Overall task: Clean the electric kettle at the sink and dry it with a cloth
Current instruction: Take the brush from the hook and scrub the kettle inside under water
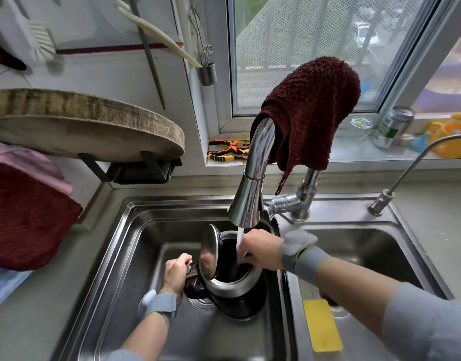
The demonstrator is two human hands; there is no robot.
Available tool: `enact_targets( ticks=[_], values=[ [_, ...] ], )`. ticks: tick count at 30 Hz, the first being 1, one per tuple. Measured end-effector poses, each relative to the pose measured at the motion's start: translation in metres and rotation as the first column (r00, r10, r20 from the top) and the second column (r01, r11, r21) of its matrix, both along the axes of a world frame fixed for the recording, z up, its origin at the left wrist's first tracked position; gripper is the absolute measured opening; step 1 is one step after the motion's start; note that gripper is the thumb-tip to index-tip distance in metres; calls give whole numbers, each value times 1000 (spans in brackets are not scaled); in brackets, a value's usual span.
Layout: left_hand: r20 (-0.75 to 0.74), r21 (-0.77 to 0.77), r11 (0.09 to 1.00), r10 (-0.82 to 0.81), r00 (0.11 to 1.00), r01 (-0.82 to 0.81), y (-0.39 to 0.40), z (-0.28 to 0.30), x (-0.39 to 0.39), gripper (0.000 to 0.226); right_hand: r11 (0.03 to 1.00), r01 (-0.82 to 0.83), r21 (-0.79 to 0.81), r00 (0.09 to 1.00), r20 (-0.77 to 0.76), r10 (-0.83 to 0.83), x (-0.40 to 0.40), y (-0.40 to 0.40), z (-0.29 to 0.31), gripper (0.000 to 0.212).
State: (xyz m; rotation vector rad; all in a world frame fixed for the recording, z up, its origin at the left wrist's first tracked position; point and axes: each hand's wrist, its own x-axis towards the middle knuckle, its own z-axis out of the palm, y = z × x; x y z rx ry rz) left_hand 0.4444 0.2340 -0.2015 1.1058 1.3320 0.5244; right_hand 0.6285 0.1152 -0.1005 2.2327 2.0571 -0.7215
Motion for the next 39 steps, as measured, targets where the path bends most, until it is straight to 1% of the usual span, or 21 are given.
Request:
enact_targets(
  ticks=[3, 5, 7, 9, 11, 12, 13, 15, 16, 17, 18, 20, 21, 23, 25, 26, 29, 32, 34, 36, 39],
  values=[
    [0, 4, 999, -32, 999, 32, 3, 2, 5, 40, 999, -40, -15, 986, 161, 41, -8, 4, -15, 12],
    [-10, 20, 998, -57, 998, 57, 7, 4, 8, 41, 999, 3, -35, 980, 199, 4, -7, 5, -13, 7],
    [-26, 34, 996, -85, 996, 86, 9, 5, 12, 40, 995, 64, -81, 987, 155, -51, -2, 5, -10, 16],
    [-39, 32, 995, -96, 995, 98, 11, 4, 13, 36, 986, 108, -127, 994, 38, -103, -1, 6, -8, 23],
    [-45, 25, 993, -114, 992, 115, 11, 3, 12, 29, 975, 202, -92, 978, -31, -206, -5, 2, -12, 22],
    [-41, 17, 993, -118, 992, 119, 10, 2, 11, 28, 963, 263, -57, 965, -1, -264, -8, -1, -13, 22],
    [-34, 13, 993, -117, 993, 118, 9, 1, 11, 30, 957, 288, -30, 956, 63, -286, -10, -4, -14, 22],
    [-44, 36, 992, -120, 992, 121, 8, -1, 14, 34, 964, 259, -55, 953, 175, -246, -14, -6, -13, 19],
    [-55, 50, 991, -124, 991, 127, 7, -2, 16, 37, 968, 237, -87, 956, 196, -217, -16, -7, -9, 14],
    [-59, 55, 991, -122, 991, 126, 7, -3, 19, 39, 972, 205, -116, 964, 196, -180, -19, -7, -5, 10],
    [-59, 58, 990, -125, 990, 129, 6, -2, 22, 39, 978, 170, -119, 973, 175, -148, -22, -6, -2, 13],
    [-63, 71, 983, -163, 985, 168, 6, 0, 28, 37, 989, 121, -82, 990, 87, -114, -31, -6, 1, 28],
    [-66, 83, 979, -183, 981, 188, 6, 0, 29, 37, 992, 122, -40, 991, 56, -119, -35, -6, 0, 31],
    [-53, 81, 978, -186, 981, 190, 6, -2, 27, 41, 981, 196, 11, 977, 78, -196, -35, -7, -4, 27],
    [-34, 49, 991, -126, 991, 128, 5, -6, 23, 39, 960, 281, -6, 948, 155, -277, -26, -9, -4, 19],
    [-27, 33, 995, -93, 995, 93, 4, -8, 21, 39, 956, 293, -32, 944, 169, -283, -23, -10, -4, 18],
    [-48, 42, 997, -61, 997, 63, 5, -13, 19, 41, 972, 219, -88, 969, 135, -206, -29, -9, -2, 17],
    [-51, 78, 991, -108, 993, 112, 6, -12, 20, 36, 977, 212, -17, 973, 94, -209, -40, -6, -9, 11],
    [-53, 80, 990, -108, 993, 112, 8, -15, 16, 34, 971, 231, 53, 966, 108, -236, -33, -5, -10, 15],
    [-39, 60, 995, -80, 996, 83, 10, -15, 11, 39, 968, 236, 88, 958, 142, -247, -21, -8, -6, 16],
    [-2, 61, 996, -59, 998, 59, 8, -11, 13, 28, 972, 215, 96, 954, 192, -230, -17, -14, 6, 17]
  ],
)
